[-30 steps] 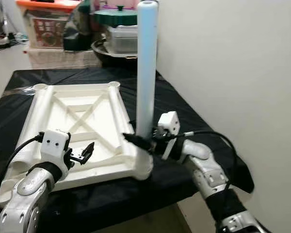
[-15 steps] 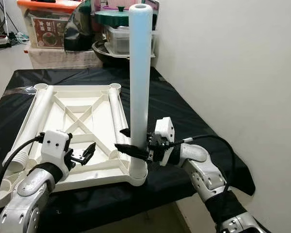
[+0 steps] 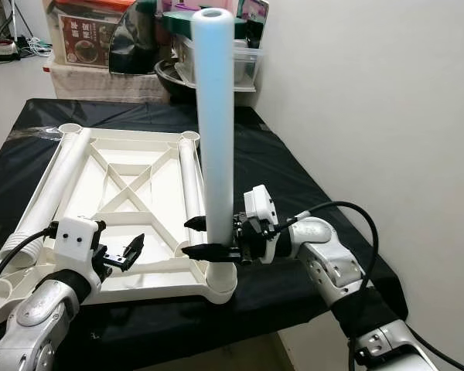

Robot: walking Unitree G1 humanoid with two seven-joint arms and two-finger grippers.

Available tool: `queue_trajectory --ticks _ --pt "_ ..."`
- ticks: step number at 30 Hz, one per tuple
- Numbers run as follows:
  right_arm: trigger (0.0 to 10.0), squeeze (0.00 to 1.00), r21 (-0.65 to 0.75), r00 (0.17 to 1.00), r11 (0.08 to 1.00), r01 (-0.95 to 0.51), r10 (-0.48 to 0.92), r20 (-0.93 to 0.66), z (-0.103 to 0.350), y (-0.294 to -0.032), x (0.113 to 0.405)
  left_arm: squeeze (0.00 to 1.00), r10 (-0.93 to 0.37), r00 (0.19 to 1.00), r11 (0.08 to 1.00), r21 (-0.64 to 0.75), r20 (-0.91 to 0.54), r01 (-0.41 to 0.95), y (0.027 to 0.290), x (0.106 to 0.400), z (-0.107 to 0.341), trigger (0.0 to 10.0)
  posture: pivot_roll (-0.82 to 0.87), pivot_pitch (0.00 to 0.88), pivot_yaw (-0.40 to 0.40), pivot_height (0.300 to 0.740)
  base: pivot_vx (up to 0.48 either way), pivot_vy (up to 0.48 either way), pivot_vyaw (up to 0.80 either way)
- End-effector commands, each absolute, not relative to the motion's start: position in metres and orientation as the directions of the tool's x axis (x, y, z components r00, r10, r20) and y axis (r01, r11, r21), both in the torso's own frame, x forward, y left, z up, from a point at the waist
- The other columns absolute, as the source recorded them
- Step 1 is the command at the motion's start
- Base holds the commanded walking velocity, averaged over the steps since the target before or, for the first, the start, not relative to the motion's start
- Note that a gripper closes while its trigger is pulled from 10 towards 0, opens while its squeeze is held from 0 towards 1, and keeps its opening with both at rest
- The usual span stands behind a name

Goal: Building children table

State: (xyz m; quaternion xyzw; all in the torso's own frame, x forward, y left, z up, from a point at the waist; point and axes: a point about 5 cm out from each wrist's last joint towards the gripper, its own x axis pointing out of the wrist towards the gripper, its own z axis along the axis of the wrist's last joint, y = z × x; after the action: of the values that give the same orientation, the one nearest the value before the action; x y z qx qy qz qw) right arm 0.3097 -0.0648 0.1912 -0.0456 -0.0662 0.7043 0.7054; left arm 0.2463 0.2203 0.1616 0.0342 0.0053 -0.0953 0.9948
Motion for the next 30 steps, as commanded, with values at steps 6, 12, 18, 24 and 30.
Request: queue_trajectory --ticks 6,12,18,24,30 --pt "0.0 0.00 0.005 0.234 0.236 -0.972 0.960 0.154 0.181 -0.066 0.322 0.00 -0.183 0.983 0.982 0.042 -0.029 0.185 0.219 0.244 0.159 10.0 0.17 0.000 -0.185 0.740 0.000 0.000 0.00" --pt "0.0 0.00 0.112 0.462 0.448 -0.887 0.862 0.207 0.169 -0.069 0.327 0.00 -0.180 0.983 0.983 0.039 -0.027 0.181 0.219 0.246 0.159 10.0 0.16 0.000 -0.169 0.740 0.000 0.000 0.00" --pt "0.0 0.00 0.254 0.877 0.840 -0.480 0.458 0.143 0.145 -0.096 0.336 0.00 -0.172 0.985 0.985 0.028 -0.026 0.173 0.219 0.247 0.159 10.0 0.14 0.000 -0.144 0.740 0.000 0.000 0.00" --pt "0.0 0.00 0.157 0.938 0.929 -0.336 0.315 0.141 0.143 -0.102 0.329 0.00 -0.175 0.984 0.984 0.030 -0.027 0.176 0.218 0.249 0.159 10.0 0.13 0.000 -0.135 0.740 0.000 0.000 0.00" --pt "0.0 0.00 0.147 0.925 0.918 -0.367 0.343 0.163 0.144 -0.092 0.325 0.00 -0.173 0.985 0.984 0.032 -0.027 0.174 0.218 0.250 0.159 10.0 0.14 0.000 -0.136 0.740 0.000 0.000 0.00"
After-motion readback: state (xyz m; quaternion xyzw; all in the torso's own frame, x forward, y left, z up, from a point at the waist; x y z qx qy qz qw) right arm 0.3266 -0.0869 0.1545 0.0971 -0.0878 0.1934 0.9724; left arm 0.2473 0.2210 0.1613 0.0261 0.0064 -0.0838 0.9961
